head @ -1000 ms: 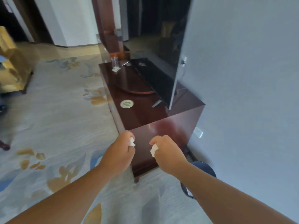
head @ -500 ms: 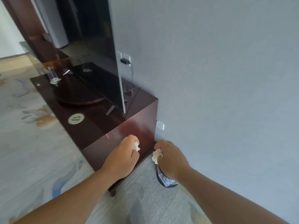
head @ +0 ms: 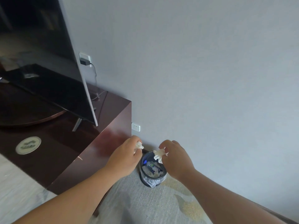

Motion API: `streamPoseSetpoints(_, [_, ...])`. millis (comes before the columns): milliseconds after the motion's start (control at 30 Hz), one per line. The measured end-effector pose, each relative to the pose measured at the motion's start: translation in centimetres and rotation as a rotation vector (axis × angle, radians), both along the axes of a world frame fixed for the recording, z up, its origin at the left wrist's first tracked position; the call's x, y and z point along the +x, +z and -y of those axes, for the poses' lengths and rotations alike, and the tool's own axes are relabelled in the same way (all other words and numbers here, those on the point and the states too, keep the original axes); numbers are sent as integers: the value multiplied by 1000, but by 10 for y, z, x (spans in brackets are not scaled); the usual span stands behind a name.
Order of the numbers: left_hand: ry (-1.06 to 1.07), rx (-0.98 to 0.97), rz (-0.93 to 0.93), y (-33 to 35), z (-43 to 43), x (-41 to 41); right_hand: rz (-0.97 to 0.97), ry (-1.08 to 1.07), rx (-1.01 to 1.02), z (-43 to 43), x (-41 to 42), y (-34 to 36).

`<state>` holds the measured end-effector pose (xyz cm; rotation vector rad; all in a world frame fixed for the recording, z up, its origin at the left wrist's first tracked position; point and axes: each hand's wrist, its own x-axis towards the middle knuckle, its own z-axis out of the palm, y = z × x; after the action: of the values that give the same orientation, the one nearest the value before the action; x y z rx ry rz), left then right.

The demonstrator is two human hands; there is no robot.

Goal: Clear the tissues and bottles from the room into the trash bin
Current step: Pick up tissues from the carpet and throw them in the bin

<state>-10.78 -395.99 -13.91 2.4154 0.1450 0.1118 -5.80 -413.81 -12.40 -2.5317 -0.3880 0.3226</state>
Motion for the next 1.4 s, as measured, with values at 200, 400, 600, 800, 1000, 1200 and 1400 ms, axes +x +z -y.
streamPoseSetpoints(200, [-43,-19,-40,-20,5,37,-18,-55,-15,6,30,-17])
streamPoseSetpoints(400, [-49,-5,-78,-43,16,94,-59,-53,-18,14,88,-42])
streamPoseSetpoints(600, [-31,16,-160,-71,32,164,-111,-40,-18,26,164,-71])
streamPoseSetpoints(800, [-8,12,-239,-110,39,214,-187,-18,-59,30,218,-104])
streamPoseSetpoints(1000, [-31,27,-344,-157,37,248,-251,-36,-94,23,247,-140])
streamPoseSetpoints(1200, [-81,59,-486,-207,31,269,-325,-129,-124,9,262,-186])
streamPoseSetpoints(1400, [-166,111,-577,-240,24,276,-410,-111,-171,3,264,-217])
